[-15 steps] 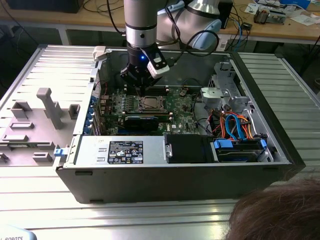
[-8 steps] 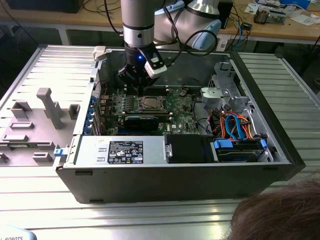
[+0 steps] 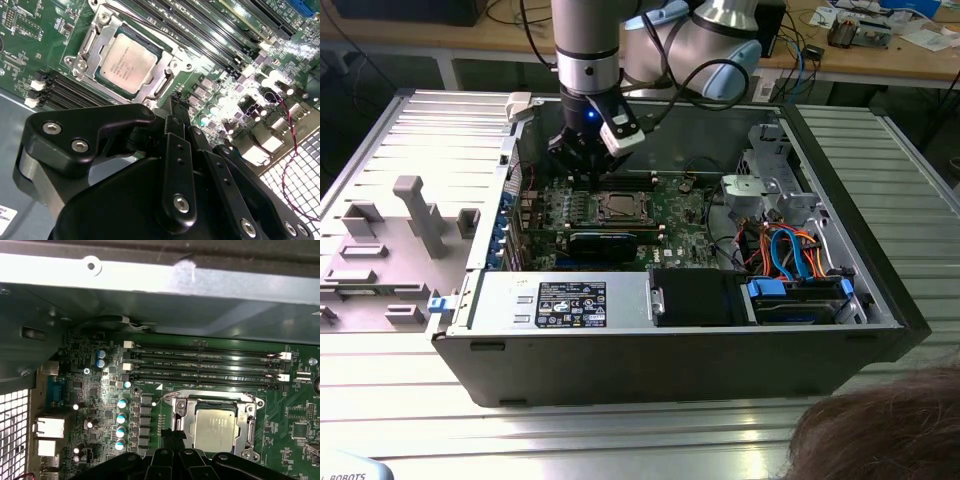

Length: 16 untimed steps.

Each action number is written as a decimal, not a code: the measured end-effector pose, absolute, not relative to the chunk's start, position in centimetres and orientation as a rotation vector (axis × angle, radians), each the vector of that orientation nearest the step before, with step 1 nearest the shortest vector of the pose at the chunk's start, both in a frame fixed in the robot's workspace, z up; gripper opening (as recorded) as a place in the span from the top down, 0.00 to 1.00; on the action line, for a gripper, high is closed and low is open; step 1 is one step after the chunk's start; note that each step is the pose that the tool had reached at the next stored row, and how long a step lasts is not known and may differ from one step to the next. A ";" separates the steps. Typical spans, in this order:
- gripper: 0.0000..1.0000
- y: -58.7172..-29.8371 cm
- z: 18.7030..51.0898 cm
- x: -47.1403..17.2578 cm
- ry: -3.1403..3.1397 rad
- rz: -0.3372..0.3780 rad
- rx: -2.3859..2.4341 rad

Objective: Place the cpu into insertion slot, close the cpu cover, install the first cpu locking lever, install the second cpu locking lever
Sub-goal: 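Install the first cpu locking lever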

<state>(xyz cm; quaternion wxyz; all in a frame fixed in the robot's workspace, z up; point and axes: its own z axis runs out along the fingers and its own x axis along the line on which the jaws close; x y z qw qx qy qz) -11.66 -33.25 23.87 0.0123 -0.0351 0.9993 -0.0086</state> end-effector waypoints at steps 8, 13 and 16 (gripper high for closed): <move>0.89 -33.3 23.9 -12.4 3.115 -0.027 -0.110; 0.89 -33.2 23.9 -12.6 3.115 -0.027 -0.109; 0.89 -33.2 23.9 -12.7 3.115 -0.027 -0.109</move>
